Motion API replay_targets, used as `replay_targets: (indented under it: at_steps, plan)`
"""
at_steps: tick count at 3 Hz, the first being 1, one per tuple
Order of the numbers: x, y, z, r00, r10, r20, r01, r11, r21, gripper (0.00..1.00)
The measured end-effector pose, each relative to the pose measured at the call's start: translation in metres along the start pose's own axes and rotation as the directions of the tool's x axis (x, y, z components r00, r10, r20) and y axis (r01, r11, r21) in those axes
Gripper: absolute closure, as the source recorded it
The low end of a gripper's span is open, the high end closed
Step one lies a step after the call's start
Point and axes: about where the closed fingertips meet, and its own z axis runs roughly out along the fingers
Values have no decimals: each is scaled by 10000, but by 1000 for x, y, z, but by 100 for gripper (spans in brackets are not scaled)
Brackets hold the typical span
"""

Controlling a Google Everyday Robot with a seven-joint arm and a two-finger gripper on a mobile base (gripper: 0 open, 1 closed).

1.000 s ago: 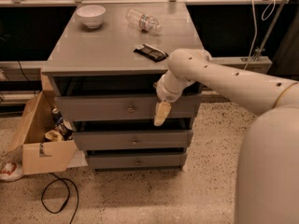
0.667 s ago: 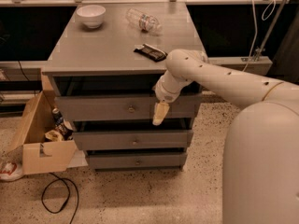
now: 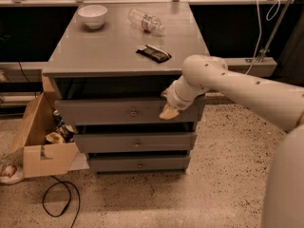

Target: Open top drawer

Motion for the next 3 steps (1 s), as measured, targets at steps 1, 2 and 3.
replay_targets:
  at_steps: [1,2,3]
  plan:
    - [-2,-1,-5,10000,5,5,-5,10000,0,81]
    - [-5,-3,-11,10000,5,5,-5,10000,1,44]
    - [-6,-3,-13,10000,5,5,-5,10000,0,44]
